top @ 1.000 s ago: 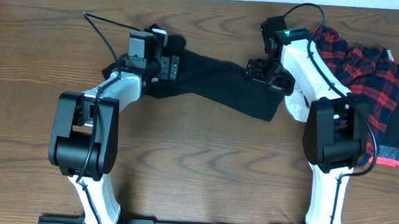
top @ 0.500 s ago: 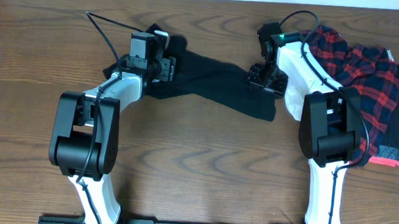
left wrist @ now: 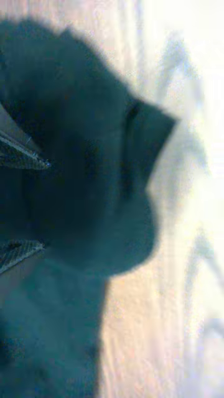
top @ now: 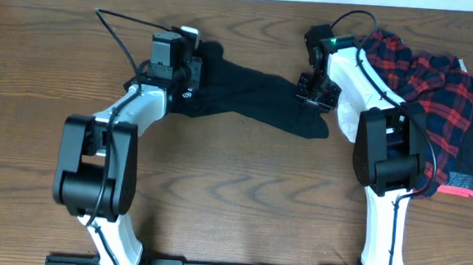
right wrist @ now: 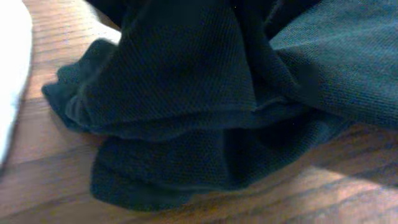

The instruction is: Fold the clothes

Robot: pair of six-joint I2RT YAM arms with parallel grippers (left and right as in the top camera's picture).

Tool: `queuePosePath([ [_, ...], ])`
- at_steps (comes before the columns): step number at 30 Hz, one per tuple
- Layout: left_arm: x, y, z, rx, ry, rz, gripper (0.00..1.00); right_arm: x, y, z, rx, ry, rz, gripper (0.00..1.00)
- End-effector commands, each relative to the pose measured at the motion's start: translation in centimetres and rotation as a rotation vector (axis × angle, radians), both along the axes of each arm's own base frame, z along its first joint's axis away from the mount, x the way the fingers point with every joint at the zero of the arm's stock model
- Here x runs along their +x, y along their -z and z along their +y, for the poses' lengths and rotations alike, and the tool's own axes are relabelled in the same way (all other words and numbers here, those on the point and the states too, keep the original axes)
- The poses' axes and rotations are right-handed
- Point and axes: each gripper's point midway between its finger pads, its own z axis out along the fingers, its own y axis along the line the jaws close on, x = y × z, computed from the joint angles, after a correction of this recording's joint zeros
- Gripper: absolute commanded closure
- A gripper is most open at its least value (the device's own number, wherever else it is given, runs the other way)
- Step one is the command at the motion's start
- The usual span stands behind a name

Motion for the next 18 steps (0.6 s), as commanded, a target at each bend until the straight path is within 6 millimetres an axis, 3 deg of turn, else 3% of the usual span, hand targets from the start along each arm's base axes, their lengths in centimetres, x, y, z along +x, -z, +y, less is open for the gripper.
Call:
queuePosePath([
  [1, 1.3, -5.0, -0.4, -0.017, 0.009, -0.112, 0.50, 1.5, -1.4, -0.8, -0.059, 0.006, -0.063, 0.48],
  [5, 1.3, -4.6, -0.4, -0.015, 0.009, -0.100, 0.25, 1.4, -2.0, -0.8, -0.052, 0.016, -0.067, 0.33],
  [8, 1.4, -4.5, -0.4, -0.016, 0.009, -0.103, 0.16, 1.2, -2.0, -0.8, -0.054, 0.025, -0.061, 0.33],
  [18, 2.8, -4.4, -0.6, -0.024, 0.009, -0.166, 0.08, 2.3, -2.5, -0.9, -0.057, 0.030, -0.111, 0.34],
])
